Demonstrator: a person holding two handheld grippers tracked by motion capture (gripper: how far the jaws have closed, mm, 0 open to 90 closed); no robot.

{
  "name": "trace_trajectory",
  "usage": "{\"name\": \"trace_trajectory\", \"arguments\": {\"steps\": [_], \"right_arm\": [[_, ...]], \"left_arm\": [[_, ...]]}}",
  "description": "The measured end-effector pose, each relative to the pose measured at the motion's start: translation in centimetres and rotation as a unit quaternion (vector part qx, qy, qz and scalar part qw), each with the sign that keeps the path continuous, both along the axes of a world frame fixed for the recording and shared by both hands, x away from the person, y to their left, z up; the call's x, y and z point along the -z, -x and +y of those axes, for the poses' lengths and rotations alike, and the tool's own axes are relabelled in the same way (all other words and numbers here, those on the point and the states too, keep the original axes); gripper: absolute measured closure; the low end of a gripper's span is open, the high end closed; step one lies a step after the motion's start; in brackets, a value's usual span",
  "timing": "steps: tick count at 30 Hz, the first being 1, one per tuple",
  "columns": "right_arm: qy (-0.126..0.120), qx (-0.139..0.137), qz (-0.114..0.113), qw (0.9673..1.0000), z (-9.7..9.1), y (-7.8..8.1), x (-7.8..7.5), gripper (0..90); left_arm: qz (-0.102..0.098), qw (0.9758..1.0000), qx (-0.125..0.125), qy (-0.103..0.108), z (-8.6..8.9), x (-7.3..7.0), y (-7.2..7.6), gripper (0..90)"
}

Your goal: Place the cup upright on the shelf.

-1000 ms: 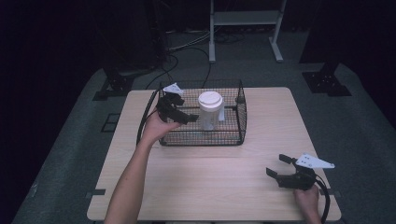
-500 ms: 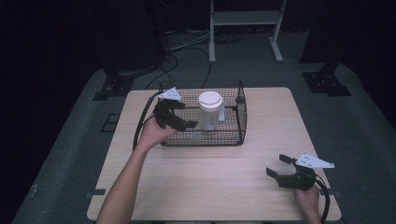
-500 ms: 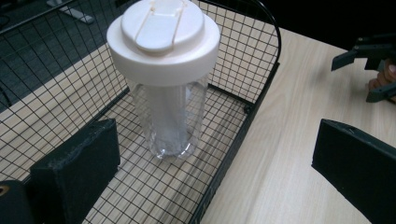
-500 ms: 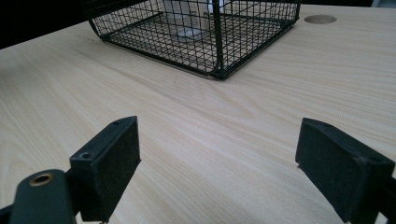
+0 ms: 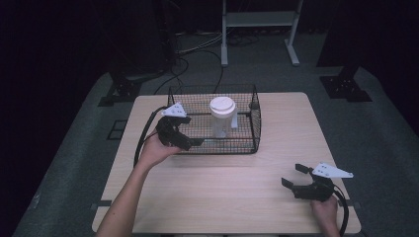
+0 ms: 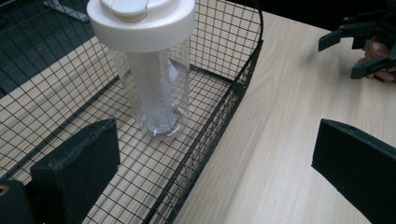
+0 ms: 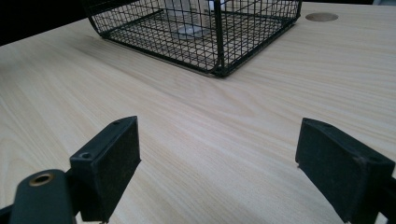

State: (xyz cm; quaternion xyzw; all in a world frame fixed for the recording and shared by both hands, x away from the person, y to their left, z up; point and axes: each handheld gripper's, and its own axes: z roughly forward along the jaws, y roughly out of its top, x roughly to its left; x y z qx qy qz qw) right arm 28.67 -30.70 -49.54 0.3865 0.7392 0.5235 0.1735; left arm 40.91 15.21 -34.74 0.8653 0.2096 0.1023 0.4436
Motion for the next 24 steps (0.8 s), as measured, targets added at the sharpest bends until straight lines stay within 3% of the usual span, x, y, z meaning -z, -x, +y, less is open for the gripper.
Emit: {"name": "trace_trajectory", "arguments": {"steps": [7,15,24], "right_arm": [[0.002,0.0,0.001,1.0,0.0,0.0,0.0,12.8],[0.001,0.002,0.004,1.0,0.0,0.0,0.0,12.8],[0.0,-0.002,0.007,1.0,0.0,-0.1,0.0,12.8]], "left_arm": [[-0.003,1.0,0.008,0.0,0.0,0.4,1.0,0.0],[-0.002,1.0,0.0,0.0,0.3,1.4,2.4,0.0],[0.0,0.9999,-0.001,0.017,1.0,2.4,3.7,0.0]]}}
